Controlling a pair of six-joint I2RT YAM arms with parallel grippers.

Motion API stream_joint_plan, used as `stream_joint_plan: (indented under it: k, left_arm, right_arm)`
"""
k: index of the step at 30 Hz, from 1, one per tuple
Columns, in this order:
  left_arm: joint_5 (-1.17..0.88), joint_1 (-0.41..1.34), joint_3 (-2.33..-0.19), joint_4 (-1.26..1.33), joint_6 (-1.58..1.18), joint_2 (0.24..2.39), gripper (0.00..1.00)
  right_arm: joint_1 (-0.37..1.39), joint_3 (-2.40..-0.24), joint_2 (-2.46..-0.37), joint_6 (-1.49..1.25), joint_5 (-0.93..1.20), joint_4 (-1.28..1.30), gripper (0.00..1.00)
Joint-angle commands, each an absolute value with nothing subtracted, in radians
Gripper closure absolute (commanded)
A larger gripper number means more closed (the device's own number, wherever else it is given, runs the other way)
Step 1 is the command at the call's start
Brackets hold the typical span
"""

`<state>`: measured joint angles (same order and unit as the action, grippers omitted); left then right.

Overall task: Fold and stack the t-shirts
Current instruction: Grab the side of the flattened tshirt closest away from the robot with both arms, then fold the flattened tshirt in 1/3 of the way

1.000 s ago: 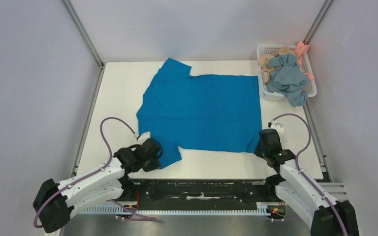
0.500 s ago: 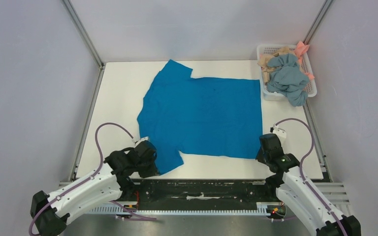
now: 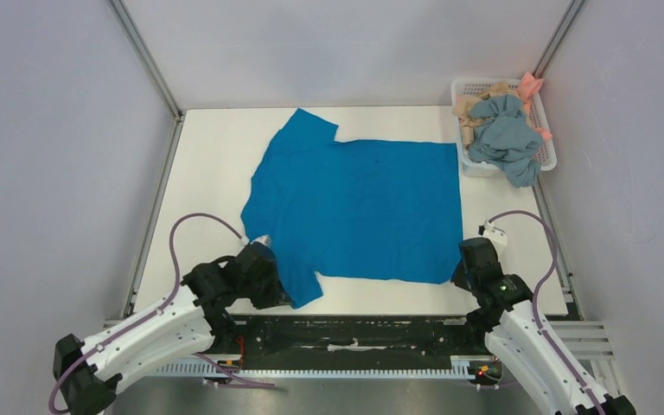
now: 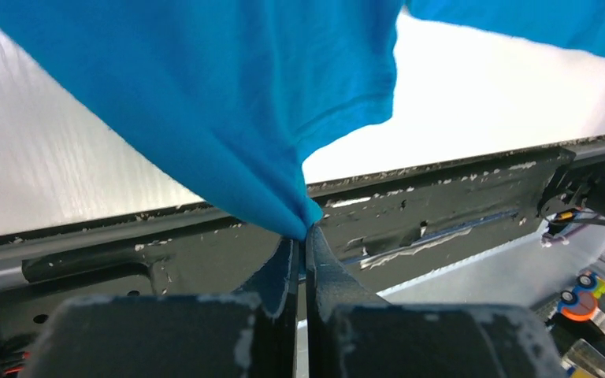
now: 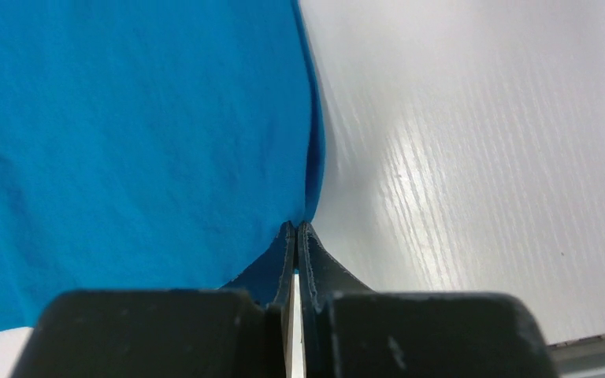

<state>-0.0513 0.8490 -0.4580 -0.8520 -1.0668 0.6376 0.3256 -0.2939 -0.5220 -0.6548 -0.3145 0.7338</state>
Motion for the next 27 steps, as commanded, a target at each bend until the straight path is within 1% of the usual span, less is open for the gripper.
stream_joint_plan:
  k: [1,5,10,13,18,27]
  left_arm:
    - [0.064,0.847,-0.598,-0.685,-0.967,0.791,0.98]
    - [0.11,0.798,-0.709,-0.606,-0.892,0.933,0.98]
    - [0.046,0.631,-0.767,-0.498,-0.851,1.05,0.98]
    - [0.014,0.535,-0.806,-0.452,-0.821,1.095,0.98]
    - [0.005,0.432,-0.891,-0.431,-0.771,1.159,0.98]
    - [0.011,0.343,-0.953,-0.364,-0.691,1.22,0.98]
  right_arm:
    - [0.331,-0.359,-0.597,-0.618,-0.315,0.598,1.0]
    - [0.33,-0.417,-0.689,-0.598,-0.334,0.518,1.0]
    - [0.323,-0.485,-0.771,-0.589,-0.398,0.443,1.0]
    - [0.296,-0.528,-0.84,-0.564,-0.404,0.416,1.0]
    - [0.246,-0.583,-0.92,-0.539,-0.409,0.383,1.0]
    - [0.187,-0.612,-0.985,-0.505,-0.43,0.338,1.0]
